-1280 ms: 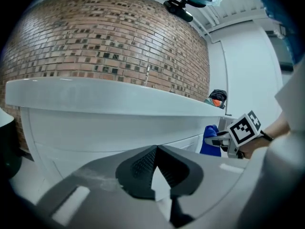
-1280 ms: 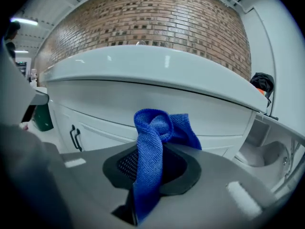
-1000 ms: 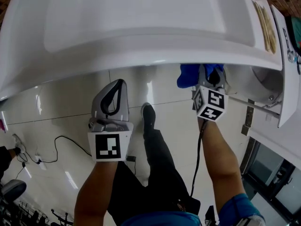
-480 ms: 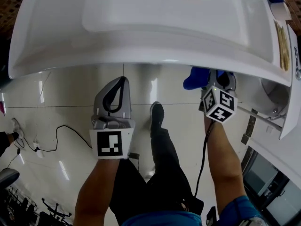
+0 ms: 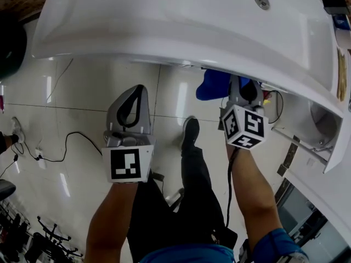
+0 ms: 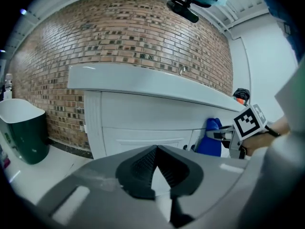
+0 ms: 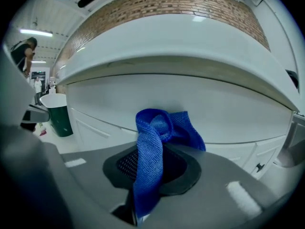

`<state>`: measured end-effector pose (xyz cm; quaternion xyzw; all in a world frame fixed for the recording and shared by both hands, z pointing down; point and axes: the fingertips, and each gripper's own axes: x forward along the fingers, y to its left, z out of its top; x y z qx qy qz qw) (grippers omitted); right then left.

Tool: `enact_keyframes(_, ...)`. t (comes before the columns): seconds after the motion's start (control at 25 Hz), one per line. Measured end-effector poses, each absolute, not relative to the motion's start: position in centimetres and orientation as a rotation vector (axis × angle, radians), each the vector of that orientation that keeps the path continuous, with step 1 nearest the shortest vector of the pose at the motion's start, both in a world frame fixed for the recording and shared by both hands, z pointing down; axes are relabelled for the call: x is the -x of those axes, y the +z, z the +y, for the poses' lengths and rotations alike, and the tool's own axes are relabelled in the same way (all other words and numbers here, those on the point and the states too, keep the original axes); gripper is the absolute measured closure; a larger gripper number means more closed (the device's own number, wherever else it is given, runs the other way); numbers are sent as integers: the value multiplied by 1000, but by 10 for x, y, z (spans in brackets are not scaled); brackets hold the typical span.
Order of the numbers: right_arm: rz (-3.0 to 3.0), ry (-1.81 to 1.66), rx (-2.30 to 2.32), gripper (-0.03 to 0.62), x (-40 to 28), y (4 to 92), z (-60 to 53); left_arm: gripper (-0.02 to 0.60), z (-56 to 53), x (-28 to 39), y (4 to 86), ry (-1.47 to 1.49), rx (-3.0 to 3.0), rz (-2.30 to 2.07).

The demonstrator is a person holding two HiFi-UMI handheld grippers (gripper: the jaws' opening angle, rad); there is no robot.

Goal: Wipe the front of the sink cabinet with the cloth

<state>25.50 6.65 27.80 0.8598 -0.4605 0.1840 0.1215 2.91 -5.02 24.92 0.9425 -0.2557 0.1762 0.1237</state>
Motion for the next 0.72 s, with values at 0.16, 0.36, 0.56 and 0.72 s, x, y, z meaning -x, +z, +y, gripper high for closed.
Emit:
enact_keyframes(0.16,-1421,507,-2473,511,-223,273,33,578,-69,-3,249,507,-2734,-788)
enact_keyframes(0.36,-1487,491,-2438,511,-188,272,-4,578,-91,29,248,485,-2709,-839)
enact_keyframes(0.56,-1541,495,-2396,511,-151,279,-44,578,-118,67,250,481,-2684,-888)
enact_keyframes(0.72,-1627,487,-2331,511,-112,281,-82,578,-139,96,250,484,-2664,-931)
